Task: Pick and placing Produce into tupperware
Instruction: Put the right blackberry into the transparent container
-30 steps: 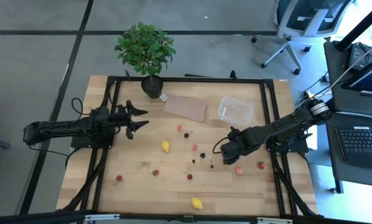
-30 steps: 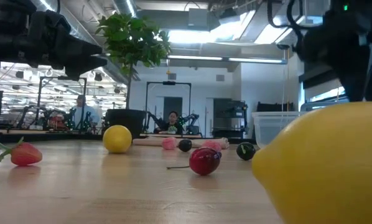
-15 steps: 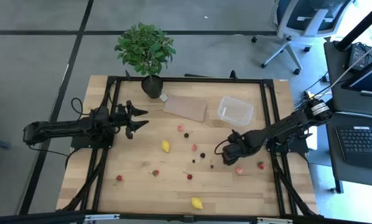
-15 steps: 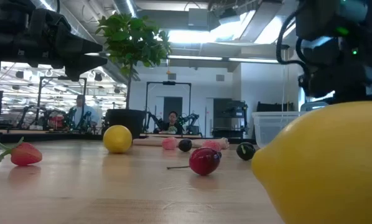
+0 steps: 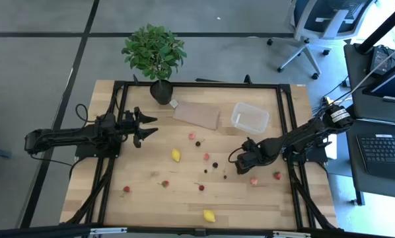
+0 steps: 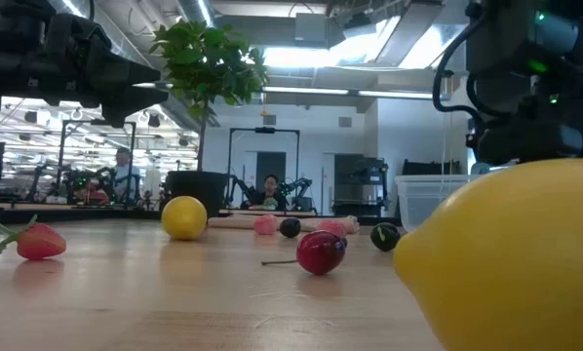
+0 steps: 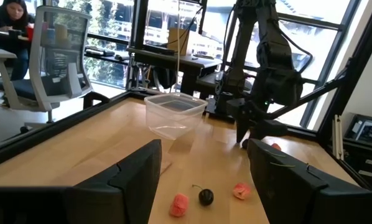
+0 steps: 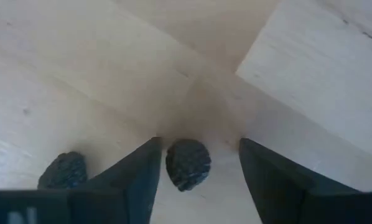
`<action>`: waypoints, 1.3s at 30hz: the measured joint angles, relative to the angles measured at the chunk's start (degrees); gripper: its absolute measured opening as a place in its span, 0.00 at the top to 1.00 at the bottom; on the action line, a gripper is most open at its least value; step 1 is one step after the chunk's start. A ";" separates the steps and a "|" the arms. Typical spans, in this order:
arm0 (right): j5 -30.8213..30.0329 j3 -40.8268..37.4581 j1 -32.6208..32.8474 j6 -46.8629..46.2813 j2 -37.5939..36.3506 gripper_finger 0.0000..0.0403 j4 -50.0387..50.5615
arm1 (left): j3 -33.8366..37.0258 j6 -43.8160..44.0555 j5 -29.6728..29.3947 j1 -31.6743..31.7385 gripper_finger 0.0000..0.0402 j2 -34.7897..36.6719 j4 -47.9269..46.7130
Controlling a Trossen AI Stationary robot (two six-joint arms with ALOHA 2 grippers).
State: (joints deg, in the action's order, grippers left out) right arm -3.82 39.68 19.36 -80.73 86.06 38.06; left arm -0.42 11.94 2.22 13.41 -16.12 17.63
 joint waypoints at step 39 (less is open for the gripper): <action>-4.61 25.21 -10.97 13.63 0.24 0.75 29.86 | -0.01 -0.53 0.00 0.01 0.42 0.00 -0.04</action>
State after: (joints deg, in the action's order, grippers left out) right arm -8.43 64.89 8.39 -67.10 86.30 67.92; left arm -0.43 11.41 2.22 13.42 -16.12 17.58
